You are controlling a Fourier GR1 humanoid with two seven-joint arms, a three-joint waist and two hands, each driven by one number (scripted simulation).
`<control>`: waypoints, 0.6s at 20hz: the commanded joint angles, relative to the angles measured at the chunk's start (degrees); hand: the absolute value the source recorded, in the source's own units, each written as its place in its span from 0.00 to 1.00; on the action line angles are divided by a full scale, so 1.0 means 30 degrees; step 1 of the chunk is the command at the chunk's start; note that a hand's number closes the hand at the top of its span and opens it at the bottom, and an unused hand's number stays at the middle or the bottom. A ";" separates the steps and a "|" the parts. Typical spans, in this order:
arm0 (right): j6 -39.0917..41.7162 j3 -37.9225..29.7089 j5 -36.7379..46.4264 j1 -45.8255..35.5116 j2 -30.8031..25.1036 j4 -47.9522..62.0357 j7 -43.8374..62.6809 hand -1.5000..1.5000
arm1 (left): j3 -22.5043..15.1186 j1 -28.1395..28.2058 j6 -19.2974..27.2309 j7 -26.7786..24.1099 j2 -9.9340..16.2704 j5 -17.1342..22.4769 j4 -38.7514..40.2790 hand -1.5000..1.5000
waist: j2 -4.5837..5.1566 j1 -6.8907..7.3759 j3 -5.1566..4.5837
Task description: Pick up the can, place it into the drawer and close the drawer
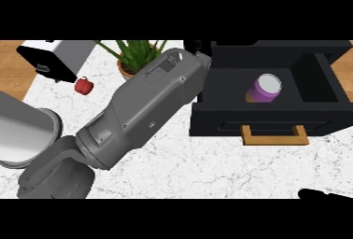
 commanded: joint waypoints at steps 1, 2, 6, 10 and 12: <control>-0.1302 0.1922 0.3671 -0.2561 -0.0404 0.2588 -0.0207 0.00 | 0.0136 0.0437 -0.0209 0.0164 0.0000 -0.0114 -0.0117 0.00 | -0.0051 0.0140 -0.0001; -0.1936 0.2236 0.4389 -0.2044 -0.0080 0.3234 -0.1175 0.00 | 0.0191 0.0117 0.0385 0.0984 0.0376 -0.0392 -0.0717 0.00 | -0.0195 0.0391 0.0003; -0.3185 0.3482 0.6993 -0.4627 -0.0732 0.6855 -0.1733 0.00 | 0.0364 -0.0400 0.0233 0.1351 0.0530 -0.0716 -0.0199 0.00 | -0.0072 0.0427 0.0007; -0.4432 0.4869 0.9105 -0.5549 -0.0654 0.9499 -0.2386 0.00 | 0.0201 0.0429 0.0038 0.1965 0.1795 -0.1207 -0.1448 0.00 | -0.0194 0.0702 0.0000; -0.3687 0.5064 0.9551 -0.7079 -0.0935 0.9831 -0.1260 0.00 | 0.0535 0.1166 -0.0682 0.1620 0.2354 -0.1431 -0.0727 0.00 | -0.0150 0.0339 -0.0009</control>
